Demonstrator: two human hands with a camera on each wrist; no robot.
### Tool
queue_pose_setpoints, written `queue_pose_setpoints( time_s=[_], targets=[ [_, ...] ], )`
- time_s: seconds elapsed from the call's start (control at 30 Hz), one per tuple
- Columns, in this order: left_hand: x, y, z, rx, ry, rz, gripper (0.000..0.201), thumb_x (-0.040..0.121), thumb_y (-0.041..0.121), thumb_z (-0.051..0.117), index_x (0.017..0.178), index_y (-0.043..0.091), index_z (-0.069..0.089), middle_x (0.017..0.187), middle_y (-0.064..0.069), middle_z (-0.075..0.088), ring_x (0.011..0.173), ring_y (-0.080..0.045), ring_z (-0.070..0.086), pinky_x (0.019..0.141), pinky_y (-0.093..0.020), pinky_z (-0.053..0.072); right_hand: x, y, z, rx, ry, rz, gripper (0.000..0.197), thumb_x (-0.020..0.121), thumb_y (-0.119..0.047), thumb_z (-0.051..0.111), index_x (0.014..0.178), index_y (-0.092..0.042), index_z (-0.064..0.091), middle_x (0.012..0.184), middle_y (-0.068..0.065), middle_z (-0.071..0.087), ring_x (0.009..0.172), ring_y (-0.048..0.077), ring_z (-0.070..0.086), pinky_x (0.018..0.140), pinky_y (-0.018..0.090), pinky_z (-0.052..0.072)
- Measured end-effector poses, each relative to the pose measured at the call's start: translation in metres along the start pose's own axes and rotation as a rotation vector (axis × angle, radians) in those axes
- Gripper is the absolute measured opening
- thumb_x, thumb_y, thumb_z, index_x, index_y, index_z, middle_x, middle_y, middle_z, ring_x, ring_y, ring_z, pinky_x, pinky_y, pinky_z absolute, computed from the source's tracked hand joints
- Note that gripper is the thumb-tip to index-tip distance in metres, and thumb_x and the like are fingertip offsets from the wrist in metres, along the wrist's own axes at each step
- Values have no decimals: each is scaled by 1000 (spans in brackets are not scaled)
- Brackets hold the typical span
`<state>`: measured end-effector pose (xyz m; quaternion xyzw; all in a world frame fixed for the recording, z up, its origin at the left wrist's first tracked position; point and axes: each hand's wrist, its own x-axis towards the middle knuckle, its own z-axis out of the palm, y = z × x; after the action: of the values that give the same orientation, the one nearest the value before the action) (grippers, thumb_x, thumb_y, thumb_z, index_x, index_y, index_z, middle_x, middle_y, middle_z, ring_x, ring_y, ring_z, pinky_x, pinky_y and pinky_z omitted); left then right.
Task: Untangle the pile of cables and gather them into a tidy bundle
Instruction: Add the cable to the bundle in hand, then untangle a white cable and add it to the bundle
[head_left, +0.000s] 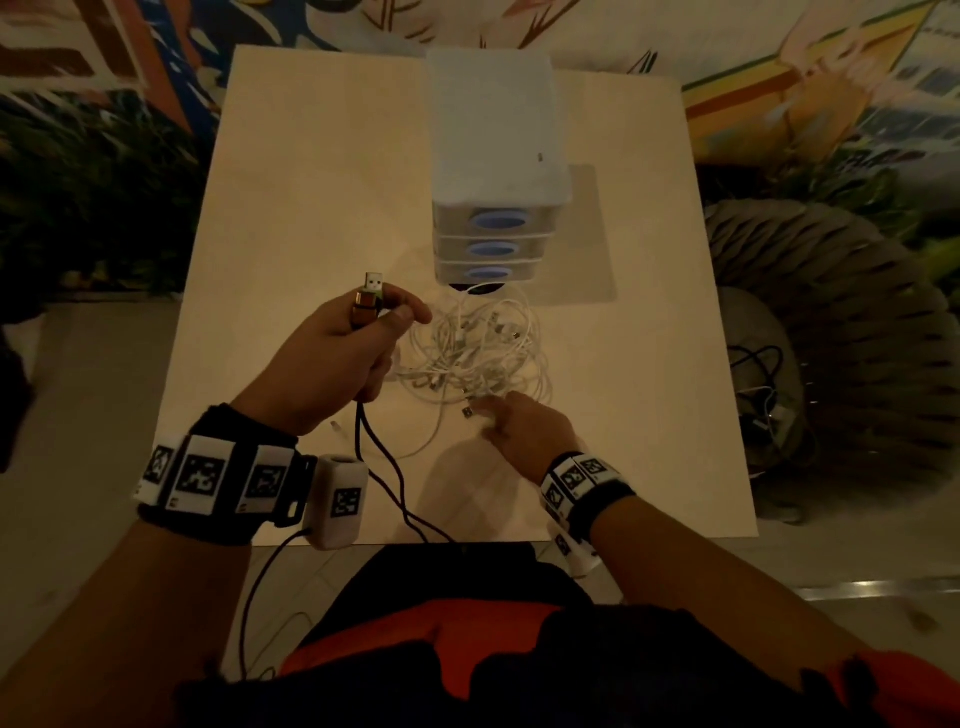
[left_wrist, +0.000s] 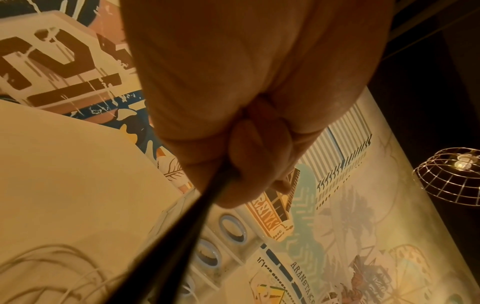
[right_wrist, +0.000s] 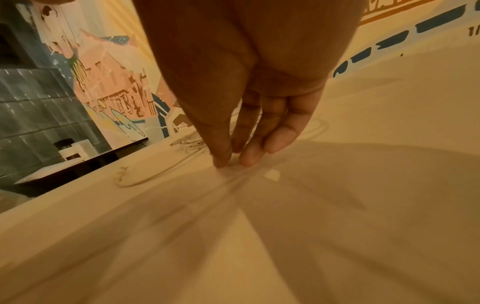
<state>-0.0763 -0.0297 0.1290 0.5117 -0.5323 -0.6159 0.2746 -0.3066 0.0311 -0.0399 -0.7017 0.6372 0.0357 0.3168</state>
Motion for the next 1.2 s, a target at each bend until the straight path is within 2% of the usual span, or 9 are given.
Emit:
queue_pose_setpoints(
  time_s=[0.1,0.27,0.4,0.47,0.57,0.67,0.83,0.93,1.2],
  targets=[
    [1,-2,4,33,-16,3,24,109,18,43,104,17,66,52,4,28,44,-17,22,49,-28,24,5,1,-6,-6,43,-34,28,98,-38,57,126,-37,59,124,-2,54,105,28,64,83,41,54],
    [4,-2,10,107,-34,6,24,108,21,44,103,20,67,52,3,31,44,-17,26,49,-28,26,8,3,-3,-108,31,-85,41,104,-34,50,145,-37,48,136,0,47,112,27,59,84,37,49],
    [5,-2,14,133,-50,14,24,108,20,44,103,20,67,50,5,32,43,-16,26,49,-27,27,8,5,-2,10,94,-51,13,99,-28,57,112,-23,58,109,-4,61,98,26,65,67,27,43],
    [6,-3,14,151,-56,15,24,108,21,44,102,22,67,51,4,32,43,-16,26,49,-28,27,6,7,-7,18,128,-119,11,99,-29,58,108,-23,59,109,-2,57,93,27,63,65,29,42],
    [6,-4,14,155,-61,13,24,108,21,44,102,22,67,51,2,31,44,-17,25,48,-28,27,-4,12,-26,210,188,-116,17,101,-32,57,113,-19,57,114,4,59,94,29,62,78,38,48],
    [8,-6,15,146,-49,7,24,108,20,44,102,21,68,52,1,30,44,-16,24,48,-28,26,-18,21,-54,481,324,-58,11,102,-30,54,109,-23,51,102,0,67,89,22,66,78,40,52],
    [12,-2,23,204,-56,44,22,108,22,45,103,22,66,52,1,32,44,-16,28,48,-27,28,-30,26,-104,961,556,-132,14,105,-9,47,105,-23,49,92,-2,72,85,26,70,83,43,58],
    [13,6,30,232,-71,87,22,108,25,45,104,23,66,53,-3,32,48,-20,29,48,-29,29,-36,19,-142,1024,642,-211,14,106,-6,45,105,-19,47,93,9,71,76,20,69,76,32,58],
    [22,11,44,377,-37,167,15,105,30,50,109,34,64,51,11,41,48,-12,33,52,-30,34,-35,6,-187,1069,647,-319,6,106,-9,47,105,-15,44,97,19,69,73,26,69,73,34,58]
  ],
)
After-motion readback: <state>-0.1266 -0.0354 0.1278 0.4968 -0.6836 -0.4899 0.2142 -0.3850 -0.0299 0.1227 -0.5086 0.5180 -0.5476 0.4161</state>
